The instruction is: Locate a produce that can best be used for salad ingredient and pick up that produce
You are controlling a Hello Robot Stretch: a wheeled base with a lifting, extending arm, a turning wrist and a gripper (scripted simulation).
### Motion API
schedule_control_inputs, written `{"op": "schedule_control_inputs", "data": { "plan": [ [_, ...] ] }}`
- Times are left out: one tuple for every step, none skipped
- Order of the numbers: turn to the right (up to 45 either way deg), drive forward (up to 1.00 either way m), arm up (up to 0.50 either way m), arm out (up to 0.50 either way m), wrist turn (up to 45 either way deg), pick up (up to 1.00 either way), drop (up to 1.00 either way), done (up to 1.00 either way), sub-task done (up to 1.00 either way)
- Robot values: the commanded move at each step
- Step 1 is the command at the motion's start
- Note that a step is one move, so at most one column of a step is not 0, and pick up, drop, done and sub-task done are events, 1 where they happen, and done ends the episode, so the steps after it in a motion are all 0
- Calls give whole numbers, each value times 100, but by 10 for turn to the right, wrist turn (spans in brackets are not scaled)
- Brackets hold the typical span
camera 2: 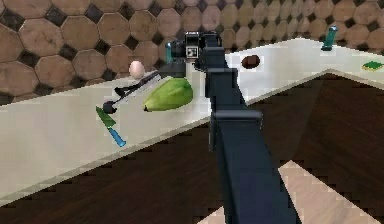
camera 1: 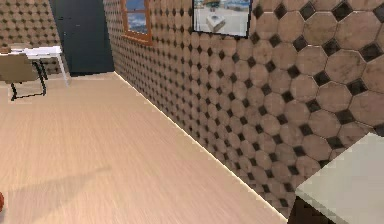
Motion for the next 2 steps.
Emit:
{"op": "schedule_control_inputs", "data": {
  "plan": [
    [0, 0, 0, 0, 450, 0, 0, 0, 0],
    [0, 0, 0, 0, 150, 0, 0, 0, 0]
  ]
}}
